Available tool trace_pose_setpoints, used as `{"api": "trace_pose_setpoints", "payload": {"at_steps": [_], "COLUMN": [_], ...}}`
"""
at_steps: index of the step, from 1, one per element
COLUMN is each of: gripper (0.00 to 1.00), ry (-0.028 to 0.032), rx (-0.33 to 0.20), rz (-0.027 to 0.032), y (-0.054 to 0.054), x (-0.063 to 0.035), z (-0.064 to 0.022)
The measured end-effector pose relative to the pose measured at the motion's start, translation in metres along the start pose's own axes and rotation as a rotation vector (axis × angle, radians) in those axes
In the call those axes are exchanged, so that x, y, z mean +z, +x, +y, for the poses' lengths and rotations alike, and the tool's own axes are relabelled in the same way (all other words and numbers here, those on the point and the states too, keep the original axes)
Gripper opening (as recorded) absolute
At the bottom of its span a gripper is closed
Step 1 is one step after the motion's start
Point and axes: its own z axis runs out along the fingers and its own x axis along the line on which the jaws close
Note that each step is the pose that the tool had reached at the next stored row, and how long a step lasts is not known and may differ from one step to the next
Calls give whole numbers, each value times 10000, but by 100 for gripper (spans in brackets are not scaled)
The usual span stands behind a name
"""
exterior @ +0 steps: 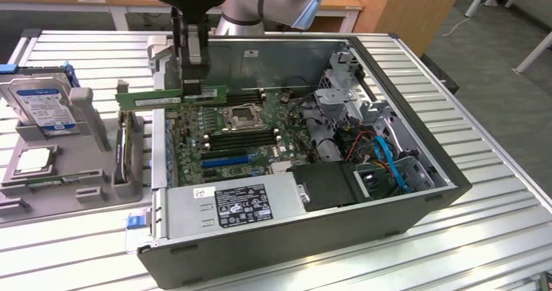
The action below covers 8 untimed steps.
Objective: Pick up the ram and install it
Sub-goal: 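Pick up the ram and move it above insertion slot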
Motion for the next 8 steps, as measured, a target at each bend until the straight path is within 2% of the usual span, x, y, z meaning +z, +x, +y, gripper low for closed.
{"api": "trace_pose_setpoints", "payload": {"at_steps": [8], "gripper": [11], "ry": [1], "rx": [1], "rz": [0], "y": [3], "x": [-6], "z": [-148]}}
